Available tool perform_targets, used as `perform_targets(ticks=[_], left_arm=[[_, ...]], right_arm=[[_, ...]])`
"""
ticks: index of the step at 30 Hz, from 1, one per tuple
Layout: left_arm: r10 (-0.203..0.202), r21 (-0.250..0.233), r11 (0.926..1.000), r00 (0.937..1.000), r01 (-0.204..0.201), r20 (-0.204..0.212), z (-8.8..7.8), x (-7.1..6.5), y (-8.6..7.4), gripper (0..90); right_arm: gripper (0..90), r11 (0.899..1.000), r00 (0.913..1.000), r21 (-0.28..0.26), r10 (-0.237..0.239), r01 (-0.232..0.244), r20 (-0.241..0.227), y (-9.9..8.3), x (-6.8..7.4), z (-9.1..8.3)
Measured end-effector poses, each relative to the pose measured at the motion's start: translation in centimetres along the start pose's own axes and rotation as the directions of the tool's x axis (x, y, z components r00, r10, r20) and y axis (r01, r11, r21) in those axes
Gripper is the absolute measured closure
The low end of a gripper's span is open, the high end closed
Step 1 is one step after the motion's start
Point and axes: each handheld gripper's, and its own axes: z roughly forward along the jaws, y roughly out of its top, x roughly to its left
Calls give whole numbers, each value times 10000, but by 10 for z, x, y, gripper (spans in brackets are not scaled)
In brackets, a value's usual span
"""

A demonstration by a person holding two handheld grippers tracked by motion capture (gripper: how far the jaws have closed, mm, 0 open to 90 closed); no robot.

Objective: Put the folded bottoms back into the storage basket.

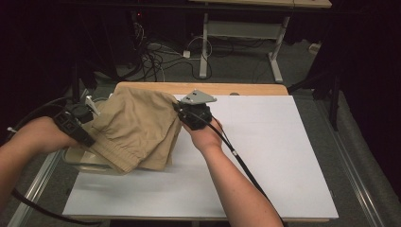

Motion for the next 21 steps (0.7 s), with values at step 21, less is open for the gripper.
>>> perform_targets(ticks=[21], left_arm=[[-1334,-186,9910,9907,1329,-263,1,54,-54,779]], right_arm=[[859,9994,9958,82,-321,329,-853,31,34,75]])
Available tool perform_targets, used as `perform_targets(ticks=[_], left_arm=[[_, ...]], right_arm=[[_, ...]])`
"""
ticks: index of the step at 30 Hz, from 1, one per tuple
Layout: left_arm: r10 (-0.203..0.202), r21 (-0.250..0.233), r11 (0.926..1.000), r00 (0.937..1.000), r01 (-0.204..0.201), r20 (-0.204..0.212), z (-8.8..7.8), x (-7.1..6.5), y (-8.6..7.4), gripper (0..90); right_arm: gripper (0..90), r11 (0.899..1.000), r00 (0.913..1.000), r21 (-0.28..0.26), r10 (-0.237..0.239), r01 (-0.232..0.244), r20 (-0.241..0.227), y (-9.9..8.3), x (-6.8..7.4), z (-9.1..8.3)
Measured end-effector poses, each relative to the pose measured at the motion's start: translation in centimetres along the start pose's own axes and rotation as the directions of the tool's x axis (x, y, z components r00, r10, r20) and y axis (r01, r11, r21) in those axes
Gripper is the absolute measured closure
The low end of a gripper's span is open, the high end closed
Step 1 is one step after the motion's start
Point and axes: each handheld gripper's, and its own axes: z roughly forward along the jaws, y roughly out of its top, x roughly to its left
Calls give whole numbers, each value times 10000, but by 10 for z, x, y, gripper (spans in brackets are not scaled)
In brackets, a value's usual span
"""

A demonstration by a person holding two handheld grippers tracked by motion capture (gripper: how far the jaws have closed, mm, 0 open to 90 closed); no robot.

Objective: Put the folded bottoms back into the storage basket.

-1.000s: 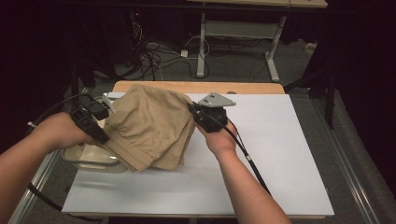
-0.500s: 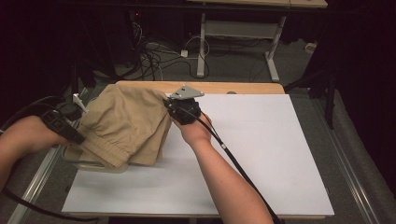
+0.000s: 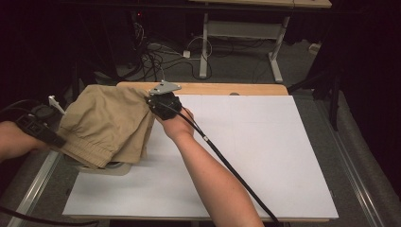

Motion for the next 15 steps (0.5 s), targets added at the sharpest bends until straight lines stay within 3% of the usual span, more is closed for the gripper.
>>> perform_targets(ticks=[5,9,15], left_arm=[[-254,-32,9997,9996,254,-82,-1,11,-6,778],[-336,-67,9994,9993,337,161,7,14,-8,778],[-200,-168,9996,9975,212,685,23,9,-4,775]], right_arm=[[859,10000,9998,24,-49,49,-170,6,6,17],[859,9997,9998,224,-47,51,-173,4,5,28],[857,9956,10000,933,47,-46,-2,-12,-8,44]])
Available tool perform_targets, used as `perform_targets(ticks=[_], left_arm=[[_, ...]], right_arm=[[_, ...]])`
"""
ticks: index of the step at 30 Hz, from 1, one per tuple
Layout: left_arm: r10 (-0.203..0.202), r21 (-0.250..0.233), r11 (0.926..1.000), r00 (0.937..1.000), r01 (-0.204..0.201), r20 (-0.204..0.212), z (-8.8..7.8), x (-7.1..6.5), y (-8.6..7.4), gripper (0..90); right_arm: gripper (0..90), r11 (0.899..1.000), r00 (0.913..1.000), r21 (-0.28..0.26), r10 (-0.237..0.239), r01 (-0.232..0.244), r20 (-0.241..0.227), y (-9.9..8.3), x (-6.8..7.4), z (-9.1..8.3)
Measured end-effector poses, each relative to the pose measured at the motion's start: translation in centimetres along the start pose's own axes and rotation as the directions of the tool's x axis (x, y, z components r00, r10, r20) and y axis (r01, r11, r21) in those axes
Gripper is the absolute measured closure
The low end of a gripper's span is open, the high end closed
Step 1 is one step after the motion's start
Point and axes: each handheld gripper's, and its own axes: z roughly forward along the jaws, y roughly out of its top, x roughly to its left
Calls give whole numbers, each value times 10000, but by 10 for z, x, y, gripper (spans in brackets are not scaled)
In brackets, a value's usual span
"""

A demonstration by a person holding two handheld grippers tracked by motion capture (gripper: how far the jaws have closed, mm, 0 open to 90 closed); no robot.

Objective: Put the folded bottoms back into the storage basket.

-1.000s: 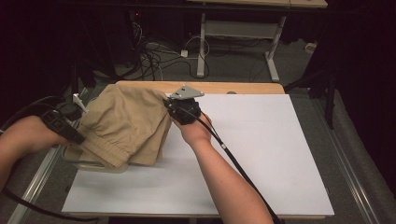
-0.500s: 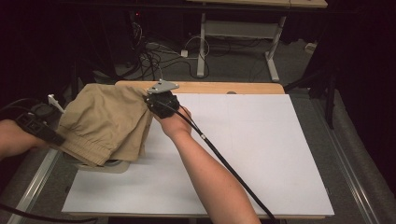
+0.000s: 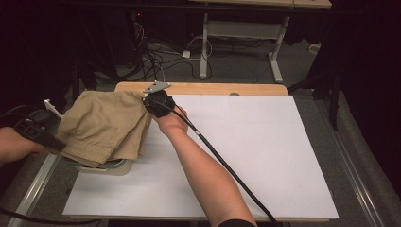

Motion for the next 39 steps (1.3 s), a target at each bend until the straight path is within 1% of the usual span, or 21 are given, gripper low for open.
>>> perform_targets(ticks=[3,6,8,9,12,14,17,19,21,22,24,26,27,29,31,32,33,34,36,37,39], left_arm=[[77,26,10000,9999,-77,138,5,-3,3,773],[105,38,9999,9999,-105,49,4,-6,6,770],[99,13,10000,9999,-99,26,2,-8,7,769],[115,35,9999,9999,-115,10,1,-9,7,769],[122,137,9998,9999,-122,-22,4,-12,5,769],[165,292,9994,9999,-164,-33,8,-13,4,768],[151,516,9986,9999,-149,-25,17,-12,3,758],[109,479,9988,9999,-110,36,19,-11,3,746],[107,363,9993,9999,-106,-12,18,-9,3,712],[84,258,9996,10000,-83,-39,16,-9,3,686],[58,28,10000,10000,-57,-80,12,-8,4,614],[101,-146,9998,9996,-105,-262,7,-7,5,525],[132,-280,9995,9994,-141,-314,4,-7,6,505],[150,-558,9983,9990,-173,-430,-1,-8,8,443],[247,-867,9958,9978,-299,-609,-3,-11,11,421],[240,-937,9951,9975,-302,-664,-4,-12,12,387],[284,-1047,9939,9971,-357,-704,-4,-13,14,386],[440,-1168,9918,9967,-519,-686,-5,-15,17,386],[680,-1224,9895,9950,-767,-735,-5,-18,21,348],[747,-1256,9885,9938,-847,-825,-5,-19,24,348],[773,-1359,9866,9925,-898,-943,-6,-22,30,348]], right_arm=[[857,9998,9999,195,60,-62,137,-5,-6,6],[858,9998,9998,166,81,-84,182,-5,-9,10],[857,9999,9998,159,24,-28,221,-1,-10,11],[857,9999,9997,130,59,-62,229,1,-9,11],[857,10000,9998,0,-70,70,187,3,-6,12],[857,9998,9998,160,-100,97,156,0,-4,15],[857,9994,9999,357,36,-41,132,-9,-1,22],[852,9990,9999,445,20,-26,150,-12,1,25],[832,9986,9999,533,-24,16,164,-13,0,27],[791,9984,10000,565,62,-65,55,-13,-2,26],[666,9980,9993,549,324,-312,-204,-11,-5,24],[571,9984,9991,460,329,-316,-273,-7,-9,17],[538,9988,9991,411,291,-278,-315,-6,-10,14],[438,9991,9987,289,336,-325,-395,-4,-12,4],[342,9991,9980,196,391,-381,-502,-4,-13,-5],[309,9992,9978,91,400,-396,-533,-6,-13,-11],[287,9991,9975,68,413,-410,-565,-8,-13,-15],[252,9990,9969,58,453,-451,-651,-10,-13,-21],[176,9987,9961,-30,509,-512,-718,-16,-14,-31],[148,9986,9959,-64,524,-530,-731,-19,-14,-36],[89,9986,9965,-220,466,-483,-688,-25,-13,-45]])
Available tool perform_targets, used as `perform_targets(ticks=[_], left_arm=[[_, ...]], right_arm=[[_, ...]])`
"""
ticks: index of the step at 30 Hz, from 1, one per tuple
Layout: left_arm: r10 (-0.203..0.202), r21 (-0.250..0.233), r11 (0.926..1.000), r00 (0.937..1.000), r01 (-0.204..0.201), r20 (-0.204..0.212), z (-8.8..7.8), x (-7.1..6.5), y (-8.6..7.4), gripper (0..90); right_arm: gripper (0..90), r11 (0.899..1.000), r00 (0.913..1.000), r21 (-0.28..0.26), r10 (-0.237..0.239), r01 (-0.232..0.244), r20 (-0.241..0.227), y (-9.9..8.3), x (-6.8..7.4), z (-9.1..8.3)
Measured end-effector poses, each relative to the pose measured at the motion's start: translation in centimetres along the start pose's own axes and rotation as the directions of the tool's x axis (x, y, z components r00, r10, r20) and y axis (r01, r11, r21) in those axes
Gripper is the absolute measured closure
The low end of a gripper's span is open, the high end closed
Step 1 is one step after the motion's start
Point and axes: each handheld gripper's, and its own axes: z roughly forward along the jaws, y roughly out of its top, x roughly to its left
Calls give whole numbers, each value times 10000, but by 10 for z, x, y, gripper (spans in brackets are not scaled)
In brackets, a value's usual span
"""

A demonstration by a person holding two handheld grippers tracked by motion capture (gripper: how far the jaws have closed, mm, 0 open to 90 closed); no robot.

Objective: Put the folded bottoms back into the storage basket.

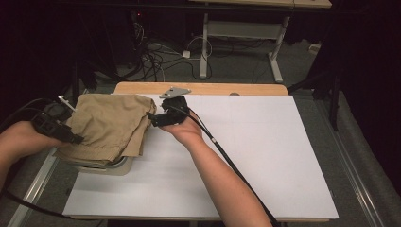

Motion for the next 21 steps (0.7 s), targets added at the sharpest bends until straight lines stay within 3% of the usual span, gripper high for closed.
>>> perform_targets(ticks=[3,5,8,10,14,17,21], left_arm=[[274,-322,9991,9996,-275,-20,1,-4,9,350],[255,-606,9979,9996,-249,90,3,-6,16,501],[-176,-785,9968,9998,167,-112,9,-4,25,774],[-288,-663,9975,9985,256,-467,19,-2,30,841],[-362,3,9993,9981,363,-492,41,2,32,856],[-426,227,9988,9985,434,-341,56,1,33,856],[-163,874,9960,9994,189,-308,76,-6,35,855]], right_arm=[[5,9999,9999,-57,116,-116,107,-10,1,-13],[5,9999,9999,-46,130,-129,65,-19,2,-22],[5,10000,10000,-55,38,-38,81,-30,4,-35],[6,10000,9999,-67,-24,25,152,-37,5,-42],[5,9999,9998,-115,-59,61,172,-51,9,-59],[5,9996,9995,-175,-217,221,244,-63,12,-71],[5,9993,9992,-219,-297,303,272,-78,16,-89]])
